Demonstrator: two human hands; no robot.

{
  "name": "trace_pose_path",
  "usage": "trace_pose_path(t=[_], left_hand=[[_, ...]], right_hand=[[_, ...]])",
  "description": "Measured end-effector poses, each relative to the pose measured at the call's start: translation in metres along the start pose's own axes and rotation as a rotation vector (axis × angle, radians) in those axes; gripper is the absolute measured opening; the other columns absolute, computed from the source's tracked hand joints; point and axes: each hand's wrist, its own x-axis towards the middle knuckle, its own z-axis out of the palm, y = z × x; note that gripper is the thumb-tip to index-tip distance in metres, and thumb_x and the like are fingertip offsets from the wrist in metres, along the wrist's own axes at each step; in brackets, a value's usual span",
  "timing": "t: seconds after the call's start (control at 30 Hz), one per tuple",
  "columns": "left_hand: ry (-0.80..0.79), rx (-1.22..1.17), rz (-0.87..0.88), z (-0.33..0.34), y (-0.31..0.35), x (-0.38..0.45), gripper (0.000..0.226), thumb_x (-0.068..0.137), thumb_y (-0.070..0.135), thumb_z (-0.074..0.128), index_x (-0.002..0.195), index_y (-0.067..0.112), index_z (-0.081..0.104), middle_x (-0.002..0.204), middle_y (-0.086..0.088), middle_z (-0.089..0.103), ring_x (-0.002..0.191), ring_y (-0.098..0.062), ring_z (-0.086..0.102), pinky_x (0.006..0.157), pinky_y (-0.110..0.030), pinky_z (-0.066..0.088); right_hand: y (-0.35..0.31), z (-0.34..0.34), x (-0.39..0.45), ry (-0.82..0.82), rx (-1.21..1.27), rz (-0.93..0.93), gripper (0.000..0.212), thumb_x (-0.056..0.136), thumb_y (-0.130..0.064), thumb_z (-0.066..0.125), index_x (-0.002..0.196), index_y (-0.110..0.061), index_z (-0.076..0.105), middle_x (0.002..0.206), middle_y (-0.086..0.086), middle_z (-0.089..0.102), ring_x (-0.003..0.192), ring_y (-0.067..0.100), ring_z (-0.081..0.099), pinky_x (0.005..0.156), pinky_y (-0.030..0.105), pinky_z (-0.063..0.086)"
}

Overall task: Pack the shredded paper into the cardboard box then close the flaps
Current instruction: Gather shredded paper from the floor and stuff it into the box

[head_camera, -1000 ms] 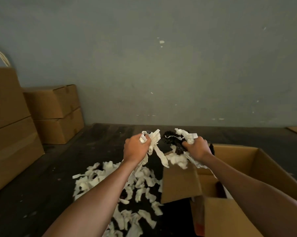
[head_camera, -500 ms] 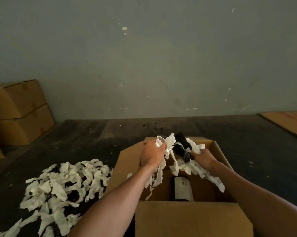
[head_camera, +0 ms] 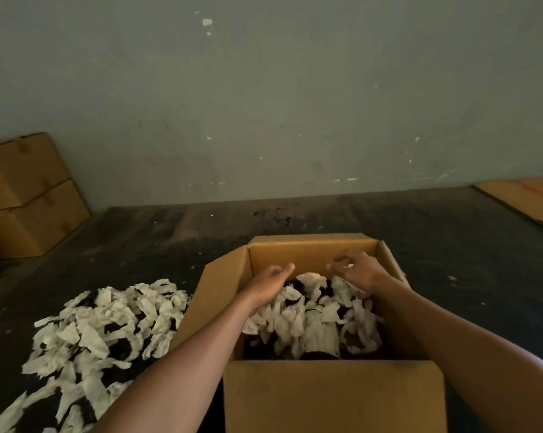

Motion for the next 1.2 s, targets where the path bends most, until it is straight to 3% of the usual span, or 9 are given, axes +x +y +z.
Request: trace_pose_path(t=[0.13, 0.23, 0.37, 0.5, 0.63, 0.83, 0.97, 1.03, 1.2], left_hand=[[-0.104, 0.189, -0.074, 0.018, -0.028, 0.001, 0.054, 0.101, 0.049, 0.041, 0.146, 0.019, 0.043, 0.144, -0.006, 0.050, 0.127, -0.024, 0.051, 0.095, -0.035, 0.042], [-0.392, 0.505, -0.172, 0.035, -0.051, -0.007, 0.054, 0.101, 0.044, 0.041, 0.149, 0.018, 0.040, 0.149, -0.008, 0.046, 0.131, -0.027, 0.048, 0.105, -0.039, 0.040], [-0.558, 0.606, -0.307, 0.033, -0.045, -0.013, 0.050, 0.099, 0.045, 0.048, 0.141, 0.018, 0.050, 0.138, -0.008, 0.055, 0.119, -0.026, 0.058, 0.089, -0.040, 0.050], [-0.391, 0.511, -0.207, 0.024, -0.020, -0.003, 0.036, 0.103, 0.033, 0.041, 0.128, 0.014, 0.058, 0.114, -0.008, 0.070, 0.083, -0.019, 0.071, 0.069, -0.033, 0.057], [-0.103, 0.587, 0.012, 0.020, -0.014, 0.011, 0.036, 0.100, 0.038, 0.045, 0.131, 0.022, 0.054, 0.124, -0.004, 0.063, 0.107, -0.022, 0.063, 0.092, -0.042, 0.053], [-0.631, 0.916, -0.260, 0.038, -0.068, 0.002, 0.058, 0.101, 0.051, 0.038, 0.151, 0.021, 0.038, 0.156, -0.004, 0.037, 0.141, -0.026, 0.037, 0.112, -0.044, 0.033], [-0.610, 0.849, -0.213, 0.030, -0.043, -0.009, 0.049, 0.104, 0.035, 0.040, 0.149, 0.016, 0.040, 0.148, -0.007, 0.046, 0.130, -0.027, 0.049, 0.089, -0.034, 0.047], [-0.581, 0.866, -0.169, 0.028, -0.032, -0.007, 0.047, 0.105, 0.031, 0.039, 0.148, 0.012, 0.041, 0.145, -0.009, 0.048, 0.127, -0.028, 0.052, 0.082, -0.031, 0.048], [-0.770, 0.811, -0.250, 0.044, -0.046, -0.011, 0.047, 0.104, 0.036, 0.040, 0.146, 0.013, 0.044, 0.150, -0.009, 0.043, 0.137, -0.027, 0.042, 0.105, -0.035, 0.035]], right_hand=[[0.034, 0.035, 0.001, -0.228, -0.339, 0.047, 0.070, 0.087, -0.072, 0.044, 0.145, -0.032, 0.041, 0.148, 0.006, 0.044, 0.131, 0.029, 0.046, 0.104, 0.045, 0.039], [0.053, 0.052, -0.016, -0.471, -0.480, 0.306, 0.095, 0.077, -0.084, 0.043, 0.152, -0.028, 0.028, 0.156, 0.008, 0.035, 0.133, 0.027, 0.044, 0.108, 0.046, 0.037], [0.040, 0.025, -0.009, -0.618, -0.601, 0.295, 0.049, 0.094, -0.049, 0.056, 0.130, -0.017, 0.057, 0.126, 0.009, 0.062, 0.102, 0.022, 0.064, 0.089, 0.038, 0.053], [0.023, 0.012, 0.024, -0.389, -0.601, 0.040, 0.020, 0.096, -0.034, 0.053, 0.108, -0.021, 0.062, 0.118, 0.008, 0.064, 0.102, 0.021, 0.062, 0.090, 0.039, 0.051], [0.035, 0.037, 0.042, -0.349, -0.638, -0.113, 0.061, 0.095, -0.028, 0.054, 0.151, -0.026, 0.030, 0.156, 0.008, 0.031, 0.138, 0.031, 0.036, 0.111, 0.049, 0.037], [0.053, 0.048, 0.009, -0.759, -0.873, 0.176, 0.050, 0.094, -0.034, 0.057, 0.139, -0.016, 0.049, 0.138, 0.010, 0.053, 0.118, 0.026, 0.055, 0.093, 0.038, 0.045], [0.036, 0.019, 0.018, -0.700, -0.724, 0.126, 0.039, 0.096, -0.026, 0.053, 0.133, -0.016, 0.055, 0.126, 0.009, 0.059, 0.101, 0.023, 0.064, 0.070, 0.030, 0.054], [0.036, 0.012, 0.022, -0.711, -0.704, 0.128, 0.035, 0.095, -0.023, 0.054, 0.129, -0.019, 0.056, 0.126, 0.009, 0.057, 0.102, 0.024, 0.063, 0.077, 0.035, 0.058], [0.075, 0.047, 0.006, -0.952, -0.899, 0.184, 0.060, 0.081, -0.048, 0.060, 0.138, -0.032, 0.051, 0.136, 0.002, 0.055, 0.121, 0.025, 0.053, 0.104, 0.049, 0.041]])
